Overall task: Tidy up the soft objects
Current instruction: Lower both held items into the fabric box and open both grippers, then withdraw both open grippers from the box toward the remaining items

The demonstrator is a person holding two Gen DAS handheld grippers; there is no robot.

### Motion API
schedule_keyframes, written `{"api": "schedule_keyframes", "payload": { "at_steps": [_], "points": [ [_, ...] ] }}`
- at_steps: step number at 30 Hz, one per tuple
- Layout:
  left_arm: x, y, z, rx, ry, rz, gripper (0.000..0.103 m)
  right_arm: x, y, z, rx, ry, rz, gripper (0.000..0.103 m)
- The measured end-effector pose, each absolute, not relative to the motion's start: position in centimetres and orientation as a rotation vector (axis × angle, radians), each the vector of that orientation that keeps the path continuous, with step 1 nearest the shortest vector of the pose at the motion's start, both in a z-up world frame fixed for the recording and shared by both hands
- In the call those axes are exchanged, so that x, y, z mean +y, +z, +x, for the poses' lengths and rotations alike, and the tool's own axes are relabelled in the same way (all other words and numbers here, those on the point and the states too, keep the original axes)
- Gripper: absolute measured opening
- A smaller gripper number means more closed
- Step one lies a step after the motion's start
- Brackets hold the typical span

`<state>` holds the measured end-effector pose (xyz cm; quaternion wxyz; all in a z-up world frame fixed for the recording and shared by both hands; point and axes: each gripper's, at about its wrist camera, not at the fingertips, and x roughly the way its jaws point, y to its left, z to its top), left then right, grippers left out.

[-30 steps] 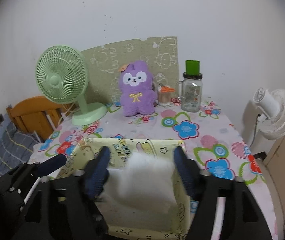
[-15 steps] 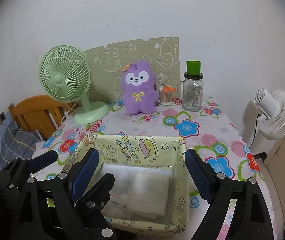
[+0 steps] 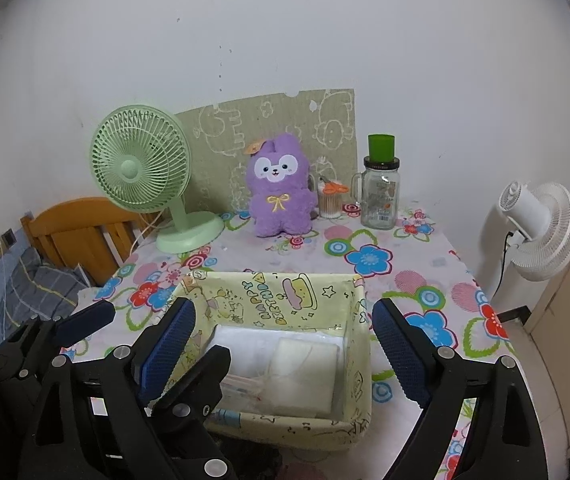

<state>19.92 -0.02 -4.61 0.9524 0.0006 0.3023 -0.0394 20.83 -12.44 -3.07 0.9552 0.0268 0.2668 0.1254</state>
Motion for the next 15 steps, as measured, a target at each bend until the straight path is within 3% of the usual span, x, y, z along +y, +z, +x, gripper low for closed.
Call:
{"api": "schedule_keyframes", "payload": {
  "at_steps": [15],
  "points": [
    [-0.4,-3.2,17.1,0.584,-0.08,-0.007,0.103,-13.0,-1.3,17.8,0.507,0.213,0.038,0.099]
  ]
}}
